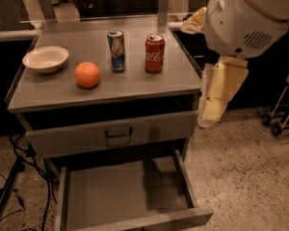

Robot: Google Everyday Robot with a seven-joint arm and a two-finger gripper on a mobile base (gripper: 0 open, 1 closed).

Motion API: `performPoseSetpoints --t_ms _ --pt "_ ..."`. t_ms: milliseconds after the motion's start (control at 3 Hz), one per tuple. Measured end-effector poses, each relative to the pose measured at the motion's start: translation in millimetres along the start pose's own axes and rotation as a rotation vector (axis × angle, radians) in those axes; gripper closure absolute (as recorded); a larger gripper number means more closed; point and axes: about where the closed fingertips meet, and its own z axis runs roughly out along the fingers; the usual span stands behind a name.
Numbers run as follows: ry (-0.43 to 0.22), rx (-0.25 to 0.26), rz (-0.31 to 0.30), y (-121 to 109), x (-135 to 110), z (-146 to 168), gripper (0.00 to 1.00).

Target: Place orange into middle drawer

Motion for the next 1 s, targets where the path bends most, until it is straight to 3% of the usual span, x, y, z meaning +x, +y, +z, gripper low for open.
performPoseSetpoints --t_ms 333,667,1000 --pt "-0.007 0.002 0.006 2.6 -2.2 -2.3 0.00" --pt "0.000 0.014 -0.004 -19.2 -19.7 17.8 0.00" --pt "-0.004 -0.008 -0.022 -48.8 -45.8 53.3 0.00"
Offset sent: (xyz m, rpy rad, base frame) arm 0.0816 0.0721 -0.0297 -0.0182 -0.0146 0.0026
